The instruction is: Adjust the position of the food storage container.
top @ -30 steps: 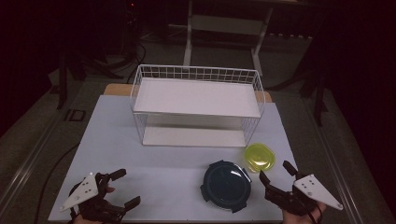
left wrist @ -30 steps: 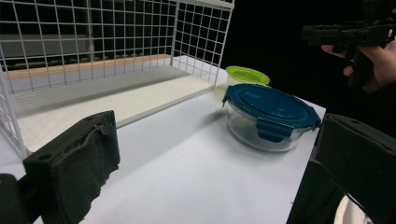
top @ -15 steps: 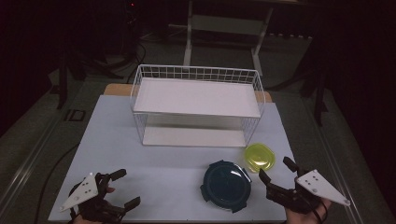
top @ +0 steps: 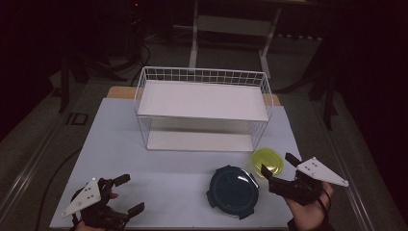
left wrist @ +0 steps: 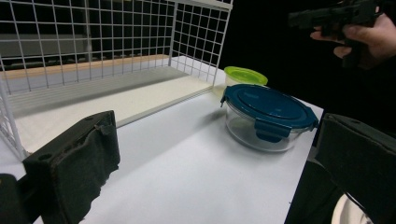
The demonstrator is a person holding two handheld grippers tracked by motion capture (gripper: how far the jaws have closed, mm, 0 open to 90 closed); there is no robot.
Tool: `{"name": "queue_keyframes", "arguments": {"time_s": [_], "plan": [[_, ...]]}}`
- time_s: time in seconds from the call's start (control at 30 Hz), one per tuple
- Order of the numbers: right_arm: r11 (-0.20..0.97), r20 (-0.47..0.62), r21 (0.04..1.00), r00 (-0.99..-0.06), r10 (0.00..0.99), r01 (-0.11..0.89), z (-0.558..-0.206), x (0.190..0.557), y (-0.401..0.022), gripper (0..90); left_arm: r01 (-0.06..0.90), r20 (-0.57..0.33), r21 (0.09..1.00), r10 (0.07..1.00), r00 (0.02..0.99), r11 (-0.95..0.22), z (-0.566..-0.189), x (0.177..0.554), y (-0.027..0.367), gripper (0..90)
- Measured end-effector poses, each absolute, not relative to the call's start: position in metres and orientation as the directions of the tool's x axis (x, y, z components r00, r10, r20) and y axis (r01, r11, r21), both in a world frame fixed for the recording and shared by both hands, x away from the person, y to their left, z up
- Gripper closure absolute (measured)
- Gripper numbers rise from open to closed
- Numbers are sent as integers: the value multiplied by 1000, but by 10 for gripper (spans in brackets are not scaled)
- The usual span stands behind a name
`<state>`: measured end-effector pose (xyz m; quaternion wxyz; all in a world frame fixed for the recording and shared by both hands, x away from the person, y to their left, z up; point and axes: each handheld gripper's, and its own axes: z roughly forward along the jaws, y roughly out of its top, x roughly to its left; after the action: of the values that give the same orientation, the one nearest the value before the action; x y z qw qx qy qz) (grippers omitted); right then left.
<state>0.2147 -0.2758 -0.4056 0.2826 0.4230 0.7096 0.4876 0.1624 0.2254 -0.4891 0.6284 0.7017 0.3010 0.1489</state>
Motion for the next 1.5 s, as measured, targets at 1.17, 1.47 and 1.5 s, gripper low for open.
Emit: {"name": "queue_keyframes", "arguments": {"time_s": [1.17,1.47,1.5], "plan": [[327,67,747,-555,829,579,-481,229,-279,900,236,-169,971,606,777,-32,-489,163,226,0],[310,93,742,-549,831,594,-481,230,-279,900,236,-168,971,604,779,-33,-489,162,226,0],[307,99,742,-550,829,596,-481,229,-279,900,237,-168,971,604,779,-35,-489,162,226,0]]}}
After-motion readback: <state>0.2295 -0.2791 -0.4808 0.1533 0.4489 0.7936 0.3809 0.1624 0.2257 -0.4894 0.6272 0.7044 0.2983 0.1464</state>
